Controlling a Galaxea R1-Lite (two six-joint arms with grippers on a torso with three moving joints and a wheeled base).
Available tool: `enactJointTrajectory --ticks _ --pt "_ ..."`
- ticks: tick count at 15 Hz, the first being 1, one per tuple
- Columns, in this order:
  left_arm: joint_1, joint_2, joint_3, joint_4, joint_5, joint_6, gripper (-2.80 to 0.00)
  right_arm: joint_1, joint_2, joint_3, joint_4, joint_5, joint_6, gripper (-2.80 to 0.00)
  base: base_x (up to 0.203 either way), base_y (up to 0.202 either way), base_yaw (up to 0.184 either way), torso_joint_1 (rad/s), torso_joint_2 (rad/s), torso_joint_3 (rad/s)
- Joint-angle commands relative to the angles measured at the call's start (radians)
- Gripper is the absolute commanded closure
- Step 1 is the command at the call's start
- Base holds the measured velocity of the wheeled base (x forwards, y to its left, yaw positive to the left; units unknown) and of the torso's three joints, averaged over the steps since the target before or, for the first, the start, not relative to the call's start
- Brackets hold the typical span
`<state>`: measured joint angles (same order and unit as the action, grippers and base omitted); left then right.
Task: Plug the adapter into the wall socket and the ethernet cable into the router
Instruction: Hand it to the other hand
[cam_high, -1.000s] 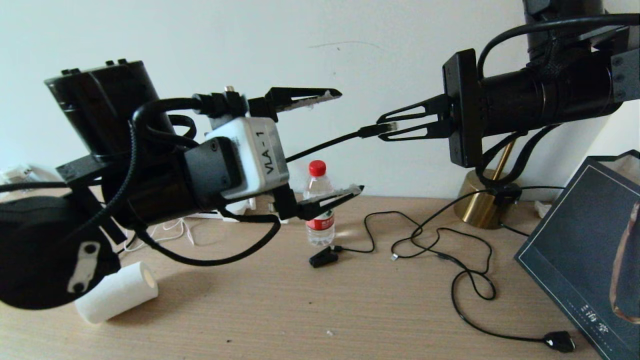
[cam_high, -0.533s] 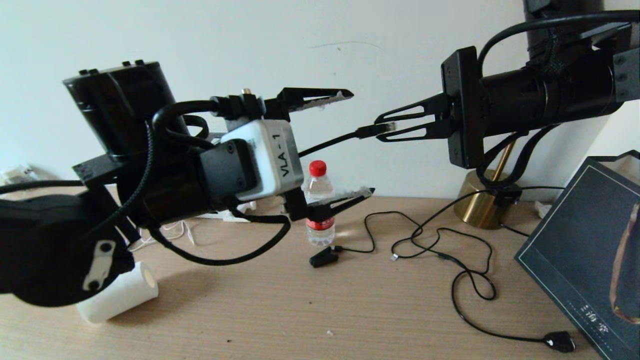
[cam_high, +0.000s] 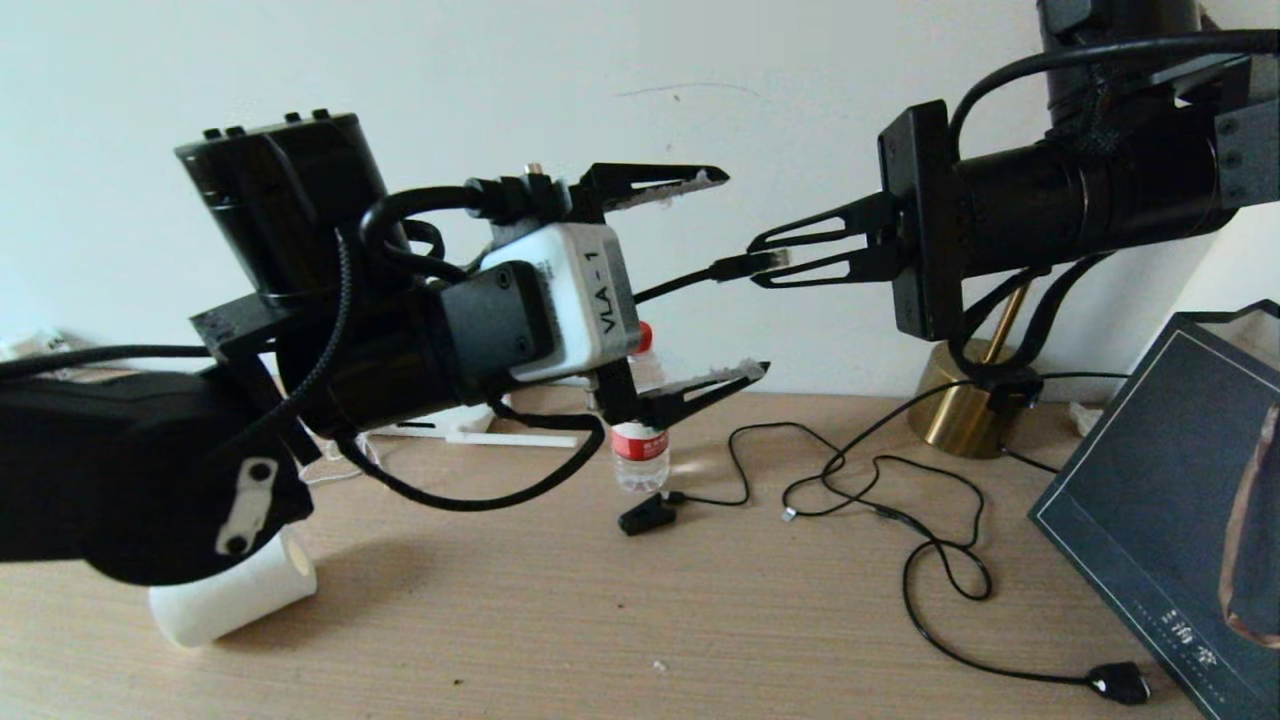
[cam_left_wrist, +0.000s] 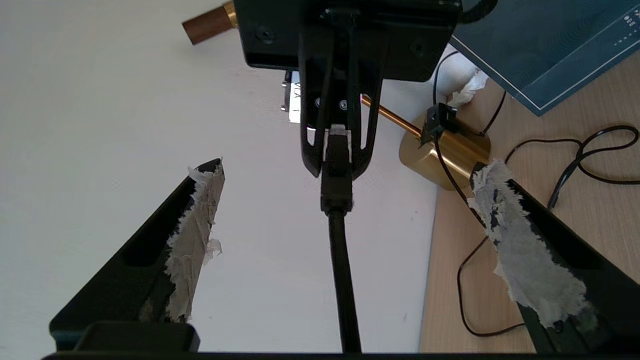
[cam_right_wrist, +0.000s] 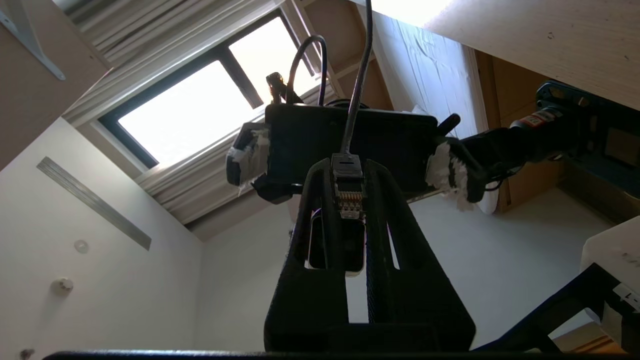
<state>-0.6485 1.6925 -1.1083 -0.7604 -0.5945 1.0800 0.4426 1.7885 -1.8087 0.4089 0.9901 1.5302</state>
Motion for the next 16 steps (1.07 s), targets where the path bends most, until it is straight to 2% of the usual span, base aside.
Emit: enactJointTrajectory --ticks 1,15,16 --pt "0.000 0.009 0.001 -0.005 -0.002 0.006 0.00 0.001 0.000 0.000 0.002 0.007 0.008 0.00 0.000 0.000 0.000 0.000 0.00 0.000" --pt "-0.013 0.003 0.002 -0.005 -0.001 0.005 0.00 0.016 0.002 0.002 0.002 0.006 0.004 0.00 0.000 0.000 0.000 0.000 0.00 0.000" --pt "-0.013 0.000 0.007 -0.004 -0.001 0.003 0.00 0.017 -0.003 0.012 0.001 0.002 -0.007 -2.80 0.000 0.000 0.000 0.000 0.00 0.000"
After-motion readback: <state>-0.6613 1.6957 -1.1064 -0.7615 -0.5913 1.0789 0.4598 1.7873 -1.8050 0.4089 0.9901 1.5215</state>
